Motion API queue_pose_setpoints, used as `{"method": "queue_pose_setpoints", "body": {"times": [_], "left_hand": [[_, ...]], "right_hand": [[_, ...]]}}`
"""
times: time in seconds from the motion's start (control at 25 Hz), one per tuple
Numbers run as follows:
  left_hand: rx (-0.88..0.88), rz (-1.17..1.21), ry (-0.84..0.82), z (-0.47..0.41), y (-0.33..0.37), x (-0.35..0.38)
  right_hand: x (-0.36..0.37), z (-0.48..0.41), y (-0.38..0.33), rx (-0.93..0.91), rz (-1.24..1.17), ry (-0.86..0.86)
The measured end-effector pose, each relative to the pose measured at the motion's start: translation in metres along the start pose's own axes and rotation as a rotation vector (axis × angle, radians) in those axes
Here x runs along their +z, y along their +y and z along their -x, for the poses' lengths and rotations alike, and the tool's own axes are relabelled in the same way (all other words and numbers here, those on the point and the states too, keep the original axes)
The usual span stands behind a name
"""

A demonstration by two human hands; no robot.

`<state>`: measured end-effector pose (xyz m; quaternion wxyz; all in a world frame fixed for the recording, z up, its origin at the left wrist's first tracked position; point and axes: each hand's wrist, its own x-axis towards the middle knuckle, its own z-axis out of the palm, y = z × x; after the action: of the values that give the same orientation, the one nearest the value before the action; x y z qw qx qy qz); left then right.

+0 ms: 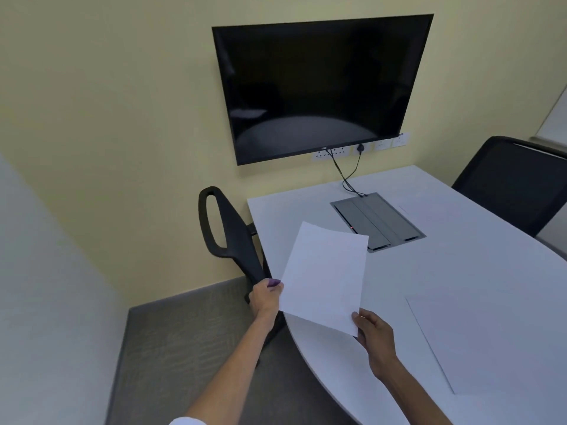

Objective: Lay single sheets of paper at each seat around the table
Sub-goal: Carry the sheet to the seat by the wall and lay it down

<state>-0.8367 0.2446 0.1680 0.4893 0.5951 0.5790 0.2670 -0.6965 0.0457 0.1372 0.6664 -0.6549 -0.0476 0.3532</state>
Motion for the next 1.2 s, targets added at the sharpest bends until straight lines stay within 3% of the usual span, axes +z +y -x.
{"method": "queue_pose_setpoints", "body": {"times": [0.6, 0.92, 1.2], "left_hand": [[0.016, -0.177, -0.178, -0.246, 0.081, 0.079], [0.085, -0.464, -0.247, -0.370, 0.087, 0.128], [0.168, -0.586, -0.447, -0.471, 0.081, 0.194]], "right_hand": [[0.108, -0.191, -0.020, 0.141, -0.128, 0.216], [0.165, -0.279, -0.008, 0.241, -0.196, 0.290], [0.202, -0.361, 0.020, 0.346, -0.262, 0.424]]}}
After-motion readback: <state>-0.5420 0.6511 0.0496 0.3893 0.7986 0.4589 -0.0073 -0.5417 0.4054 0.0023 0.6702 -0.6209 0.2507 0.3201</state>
